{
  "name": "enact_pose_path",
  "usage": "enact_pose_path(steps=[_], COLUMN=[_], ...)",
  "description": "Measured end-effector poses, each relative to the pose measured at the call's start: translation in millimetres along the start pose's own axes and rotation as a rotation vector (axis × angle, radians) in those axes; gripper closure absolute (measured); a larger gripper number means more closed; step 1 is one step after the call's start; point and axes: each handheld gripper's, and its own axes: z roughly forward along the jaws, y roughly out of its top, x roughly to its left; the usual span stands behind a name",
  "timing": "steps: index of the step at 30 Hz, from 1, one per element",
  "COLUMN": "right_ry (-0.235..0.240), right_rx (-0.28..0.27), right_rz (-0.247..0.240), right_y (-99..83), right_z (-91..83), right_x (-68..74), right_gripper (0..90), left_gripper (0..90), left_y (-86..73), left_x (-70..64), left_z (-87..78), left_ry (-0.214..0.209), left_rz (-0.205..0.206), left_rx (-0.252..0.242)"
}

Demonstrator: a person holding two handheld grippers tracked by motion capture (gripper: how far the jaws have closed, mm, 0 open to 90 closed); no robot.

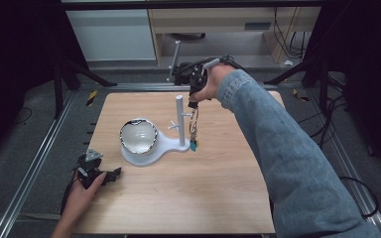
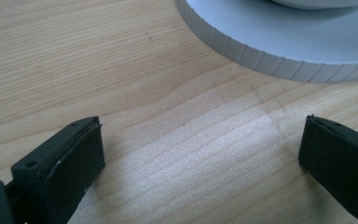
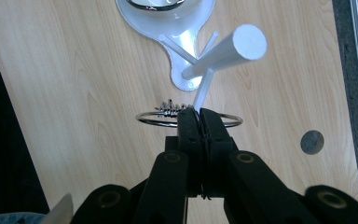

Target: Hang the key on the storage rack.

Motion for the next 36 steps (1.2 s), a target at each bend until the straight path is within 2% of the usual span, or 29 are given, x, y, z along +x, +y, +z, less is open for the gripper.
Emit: enact_pose_path(steps=[10,22,25,27,29,31,35,36], right_ry=[0.014,0.028,0.035,0.036,0.032,0.023,0.013,0.005], right_rx=[0.007,-0.005,-0.006,-0.026,-0.038,-0.059,-0.062,-0.065], right_rz=[-0.020,-0.021,-0.014,0.002,0.002,0.018,0.034,0.047], right_y=[12.9,13.4,10.6,8.2,6.5,-1.4,-11.2,-20.1], right_z=[9.3,24.7,27.3,26.4,25.3,18.8,15.5,14.8], right_x=[1.7,0.7,-1.3,-2.6,-3.8,-5.6,-7.3,-8.6], right_gripper=[88.4,88.4,88.0,82.1,81.6,78.0,76.5,73.4], left_gripper=[0.0,0.0,0.0,0.0,0.0,0.0,0.0,0.0], left_y=[0.0,0.0,0.0,0.0,0.0,0.0,0.0,0.0], left_x=[0.0,0.0,0.0,0.0,0.0,0.0,0.0,0.0], left_z=[0.0,0.0,0.0,0.0,0.0,0.0,0.0,0.0], left_ry=[0.000,0.000,0.000,0.000,0.000,0.000,0.000,0.000], left_rz=[0.000,0.000,0.000,0.000,0.000,0.000,0.000,0.000], left_rx=[0.000,0.000,0.000,0.000,0.000,0.000,0.000,0.000])
